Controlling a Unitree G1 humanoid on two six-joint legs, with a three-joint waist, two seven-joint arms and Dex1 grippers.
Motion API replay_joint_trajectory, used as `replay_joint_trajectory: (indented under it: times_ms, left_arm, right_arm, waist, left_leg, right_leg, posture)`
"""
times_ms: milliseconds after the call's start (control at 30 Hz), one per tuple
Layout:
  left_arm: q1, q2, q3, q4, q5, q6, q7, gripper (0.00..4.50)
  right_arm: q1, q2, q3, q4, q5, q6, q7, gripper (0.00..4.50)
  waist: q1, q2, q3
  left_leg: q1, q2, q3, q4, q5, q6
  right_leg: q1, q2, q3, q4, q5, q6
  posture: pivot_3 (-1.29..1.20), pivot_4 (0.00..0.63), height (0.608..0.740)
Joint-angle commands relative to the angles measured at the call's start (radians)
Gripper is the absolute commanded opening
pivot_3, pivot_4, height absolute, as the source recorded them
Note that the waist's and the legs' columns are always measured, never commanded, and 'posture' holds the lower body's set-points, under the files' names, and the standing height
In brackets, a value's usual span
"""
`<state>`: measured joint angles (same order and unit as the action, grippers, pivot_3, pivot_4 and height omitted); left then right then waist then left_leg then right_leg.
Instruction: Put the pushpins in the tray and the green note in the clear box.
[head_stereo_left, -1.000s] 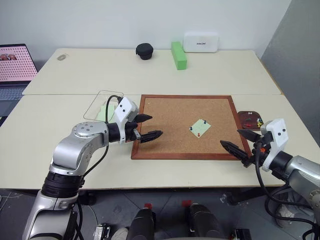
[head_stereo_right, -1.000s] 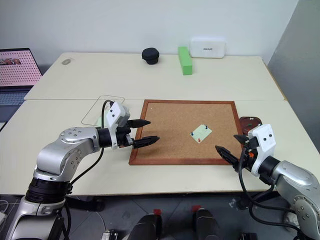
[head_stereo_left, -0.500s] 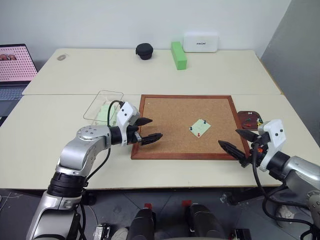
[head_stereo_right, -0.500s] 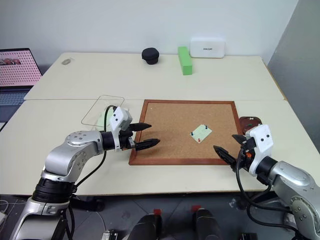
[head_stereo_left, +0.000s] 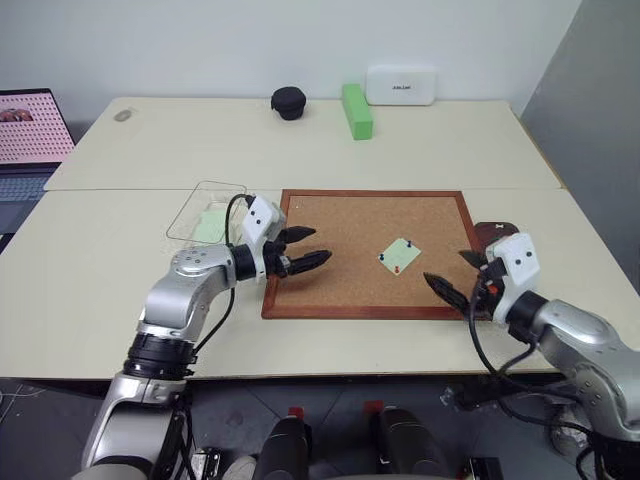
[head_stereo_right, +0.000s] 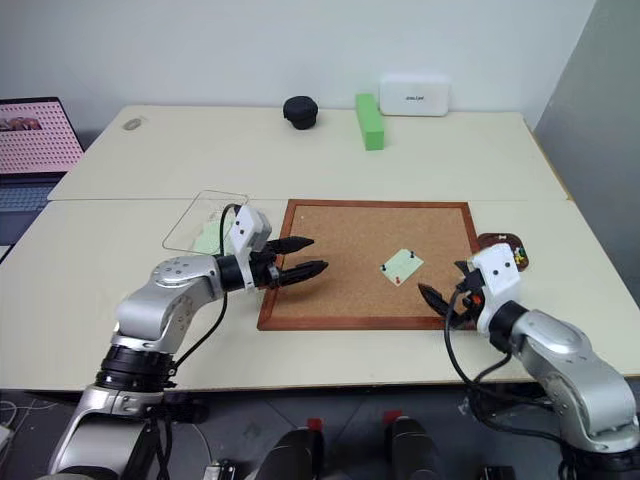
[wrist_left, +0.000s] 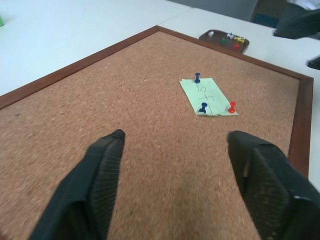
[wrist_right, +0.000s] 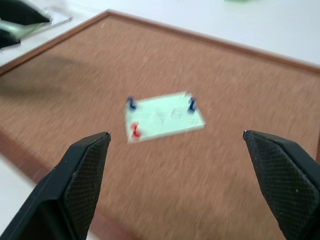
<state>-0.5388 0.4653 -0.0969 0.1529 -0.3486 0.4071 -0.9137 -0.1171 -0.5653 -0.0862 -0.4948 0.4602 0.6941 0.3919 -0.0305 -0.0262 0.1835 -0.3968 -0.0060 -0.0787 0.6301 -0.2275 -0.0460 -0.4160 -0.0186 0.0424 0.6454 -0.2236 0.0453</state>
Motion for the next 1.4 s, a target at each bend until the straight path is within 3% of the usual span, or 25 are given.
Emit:
replay_joint_trajectory:
  times_ms: [33,433,667,933,1200,1400]
  left_arm:
    - [-0.038,-0.055,-0.048,0.064,0.069,-0.104,0.012,2.45]
    - [-0.096,-0.154,-0.066,0.172,0.134,-0.142,0.044,0.09]
    - [-0.096,-0.18,-0.083,0.178,0.153,-0.112,0.064,0.03]
    - [-0.041,-0.192,-0.145,0.312,0.237,-0.138,0.07,0.03]
    - [-0.06,-0.204,-0.123,0.279,0.217,-0.13,0.068,0.03]
    - [-0.061,-0.226,-0.134,0.266,0.226,-0.13,0.08,0.0]
  right_arm:
    - [-0.072,0.051,0.04,0.101,-0.074,-0.092,-0.019,4.5]
    - [-0.232,0.183,0.121,0.385,-0.229,-0.218,-0.065,4.5]
    - [-0.304,0.209,0.131,0.523,-0.267,-0.3,-0.03,4.5]
    - [-0.377,0.241,0.123,0.619,-0.255,-0.306,0.02,4.5]
    - [-0.39,0.223,0.154,0.698,-0.295,-0.297,0.09,4.5]
    - [-0.411,0.239,0.151,0.753,-0.307,-0.328,0.105,3.42]
  waist:
    - [0.0,0.0,0.0]
    - [-0.002,0.0,0.0]
    - [-0.002,0.0,0.0]
    - [-0.002,0.001,-0.001]
    - [-0.003,0.002,-0.001]
    - [-0.002,0.002,-0.001]
  left_leg:
    - [0.0,0.0,0.0,0.0,0.0,0.0]
    - [0.0,0.0,0.0,0.0,0.0,0.0]
    - [0.0,0.0,0.0,0.0,0.0,0.0]
    - [0.002,0.0,0.0,0.0,0.0,0.0]
    - [0.009,0.0,0.0,0.0,0.0,0.0]
    - [0.009,-0.001,0.0,0.0,0.0,0.0]
  right_leg:
    - [0.0,0.0,0.0,0.0,0.0,0.0]
    - [-0.001,0.0,0.0,0.001,0.0,0.0]
    - [-0.001,0.0,0.001,0.002,0.001,0.0]
    - [0.002,0.0,0.0,0.002,0.001,0.0]
    - [0.007,0.0,0.001,0.002,0.0,0.0]
    - [0.008,0.0,0.001,0.002,0.001,0.0]
  posture:
    - [0.0,0.15,0.74]
    - [0.0,0.15,0.74]
    - [0.0,0.15,0.74]
    - [0.0,0.15,0.74]
    - [0.0,0.15,0.74]
    - [0.0,0.15,0.74]
